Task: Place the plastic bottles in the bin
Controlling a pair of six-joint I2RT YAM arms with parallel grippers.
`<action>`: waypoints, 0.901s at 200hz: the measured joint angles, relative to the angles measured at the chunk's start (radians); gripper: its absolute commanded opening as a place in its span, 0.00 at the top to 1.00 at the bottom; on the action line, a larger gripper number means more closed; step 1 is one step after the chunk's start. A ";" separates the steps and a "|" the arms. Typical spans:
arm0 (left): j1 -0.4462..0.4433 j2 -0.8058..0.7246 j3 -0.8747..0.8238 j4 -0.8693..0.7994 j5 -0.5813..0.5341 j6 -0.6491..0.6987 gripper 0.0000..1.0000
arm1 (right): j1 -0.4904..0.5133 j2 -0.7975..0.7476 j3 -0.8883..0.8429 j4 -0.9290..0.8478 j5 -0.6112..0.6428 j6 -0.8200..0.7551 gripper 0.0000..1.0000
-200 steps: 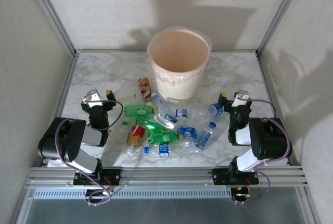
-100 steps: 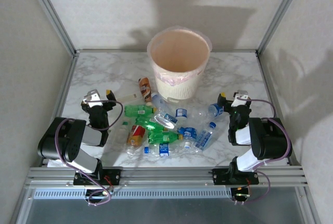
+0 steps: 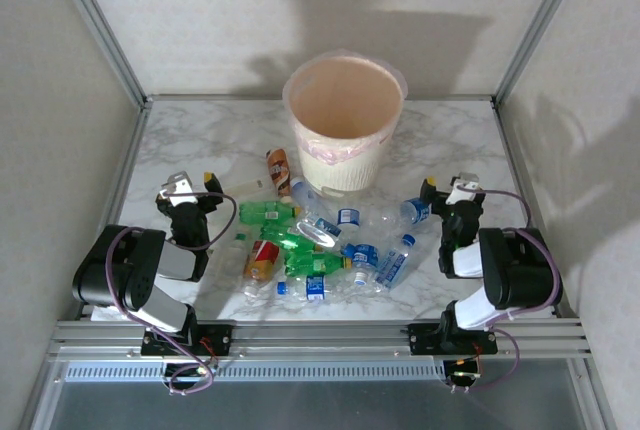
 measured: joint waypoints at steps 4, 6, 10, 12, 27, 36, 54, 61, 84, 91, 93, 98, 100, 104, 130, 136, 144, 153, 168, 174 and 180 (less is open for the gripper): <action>-0.001 -0.008 0.006 -0.020 -0.005 0.000 0.00 | 0.000 -0.033 0.025 -0.063 0.031 0.019 0.01; -0.002 -0.014 0.012 -0.041 -0.009 0.000 0.01 | 0.000 -0.050 0.041 -0.105 0.048 0.030 0.01; -0.003 -0.031 0.028 -0.081 -0.016 -0.001 0.00 | 0.000 -0.086 0.082 -0.188 0.081 0.055 0.01; -0.004 -0.038 0.036 -0.102 -0.022 0.000 0.00 | 0.000 -0.098 0.098 -0.220 0.092 0.064 0.01; -0.012 -0.108 0.175 -0.331 -0.076 -0.029 0.00 | -0.003 -0.203 0.326 -0.557 0.191 0.185 0.01; -0.013 -0.150 0.293 -0.470 -0.106 -0.073 0.00 | -0.003 -0.245 0.454 -0.695 0.237 0.261 0.01; -0.014 -0.231 0.500 -0.705 -0.133 -0.210 0.07 | -0.024 -0.342 0.565 -0.884 0.245 0.396 0.02; -0.019 -0.265 0.556 -0.772 -0.133 -0.262 0.08 | -0.035 -0.362 0.590 -0.983 0.245 0.442 0.02; -0.094 -0.337 0.689 -0.961 -0.129 -0.387 0.12 | -0.033 -0.285 0.721 -1.327 0.227 0.550 0.01; -0.136 -0.339 0.721 -1.011 -0.123 -0.404 0.13 | -0.022 -0.241 0.767 -1.420 0.214 0.570 0.01; -0.152 -0.339 0.731 -1.026 -0.123 -0.408 0.13 | -0.019 -0.232 0.776 -1.439 0.210 0.572 0.01; -0.182 -0.337 0.747 -1.054 -0.113 -0.415 0.13 | -0.011 -0.207 0.803 -1.497 0.199 0.581 0.01; -0.198 -0.337 0.755 -1.068 -0.109 -0.418 0.13 | -0.008 -0.194 0.817 -1.528 0.192 0.584 0.01; -0.221 -0.336 0.765 -1.090 -0.103 -0.421 0.13 | -0.003 -0.177 0.838 -1.571 0.180 0.591 0.01; -0.346 -0.337 0.815 -1.206 -0.045 -0.424 0.14 | 0.011 -0.087 0.954 -1.769 0.071 0.611 0.01; -0.358 -0.338 0.824 -1.226 -0.027 -0.424 0.14 | 0.014 -0.069 0.974 -1.796 0.043 0.624 0.01; -0.367 -0.338 0.837 -1.251 0.001 -0.421 0.14 | 0.019 -0.054 0.985 -1.817 0.018 0.641 0.01; -0.368 -0.339 0.849 -1.270 0.032 -0.417 0.14 | 0.032 -0.043 0.986 -1.835 -0.012 0.668 0.01; -0.368 -0.339 0.872 -1.303 0.087 -0.404 0.16 | 0.061 -0.037 0.973 -1.854 -0.062 0.726 0.03; -0.368 -0.339 0.878 -1.311 0.107 -0.398 0.16 | 0.071 -0.037 0.962 -1.855 -0.079 0.749 0.04; -0.368 -0.339 0.884 -1.321 0.127 -0.394 0.16 | 0.080 -0.037 0.950 -1.855 -0.095 0.771 0.04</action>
